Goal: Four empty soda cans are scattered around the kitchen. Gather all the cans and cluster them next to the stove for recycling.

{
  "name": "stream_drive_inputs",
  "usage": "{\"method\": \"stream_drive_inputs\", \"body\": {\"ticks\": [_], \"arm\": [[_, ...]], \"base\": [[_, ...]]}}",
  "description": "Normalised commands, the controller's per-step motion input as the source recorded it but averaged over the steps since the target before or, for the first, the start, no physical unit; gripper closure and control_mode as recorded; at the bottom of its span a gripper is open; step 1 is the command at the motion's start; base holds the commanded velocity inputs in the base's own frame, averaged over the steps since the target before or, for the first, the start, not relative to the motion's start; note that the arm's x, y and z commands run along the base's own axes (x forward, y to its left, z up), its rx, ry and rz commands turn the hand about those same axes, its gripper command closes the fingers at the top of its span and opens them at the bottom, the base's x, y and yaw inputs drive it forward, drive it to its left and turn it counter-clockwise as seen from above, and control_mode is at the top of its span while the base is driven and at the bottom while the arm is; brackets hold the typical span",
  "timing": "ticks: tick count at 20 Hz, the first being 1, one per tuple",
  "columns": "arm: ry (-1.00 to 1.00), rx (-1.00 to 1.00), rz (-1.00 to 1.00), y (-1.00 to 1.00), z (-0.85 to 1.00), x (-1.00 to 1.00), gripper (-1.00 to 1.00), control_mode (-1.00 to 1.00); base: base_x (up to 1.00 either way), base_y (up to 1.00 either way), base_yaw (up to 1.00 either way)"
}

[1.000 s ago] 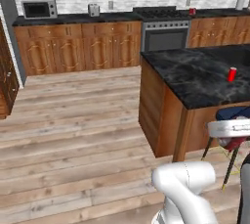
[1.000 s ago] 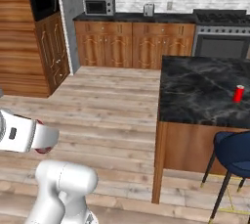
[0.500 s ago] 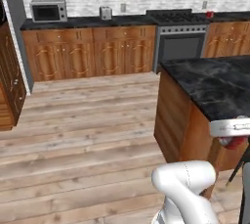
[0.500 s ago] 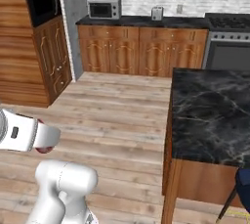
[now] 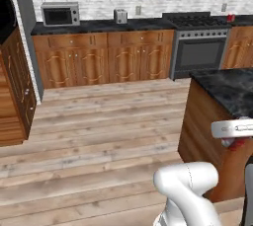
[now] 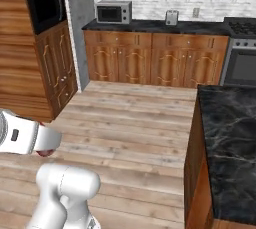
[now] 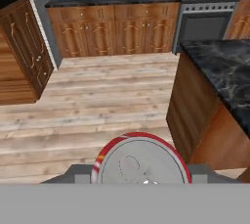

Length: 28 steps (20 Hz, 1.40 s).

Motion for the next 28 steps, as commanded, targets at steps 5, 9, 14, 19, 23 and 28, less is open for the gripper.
{"method": "stream_drive_inputs", "body": {"ticks": [5, 9, 14, 19, 23, 28], "arm": [[0.00, 0.00, 0.00, 0.00, 0.00, 0.00, 1.00, 1.00], [0.00, 0.00, 0.00, 0.00, 0.00, 0.00, 1.00, 1.00], [0.00, 0.00, 0.00, 0.00, 0.00, 0.00, 1.00, 1.00], [0.00, 0.00, 0.00, 0.00, 0.00, 0.00, 1.00, 1.00], [0.00, 0.00, 0.00, 0.00, 0.00, 0.00, 1.00, 1.00], [0.00, 0.00, 0.00, 0.00, 0.00, 0.00, 1.00, 1.00]], "base": [[0.65, 0.42, 0.00], [0.46, 0.25, 0.00], [0.38, 0.18, 0.00], [0.19, 0.13, 0.00], [0.16, 0.19, 0.00], [0.49, 0.33, 0.00]]}}
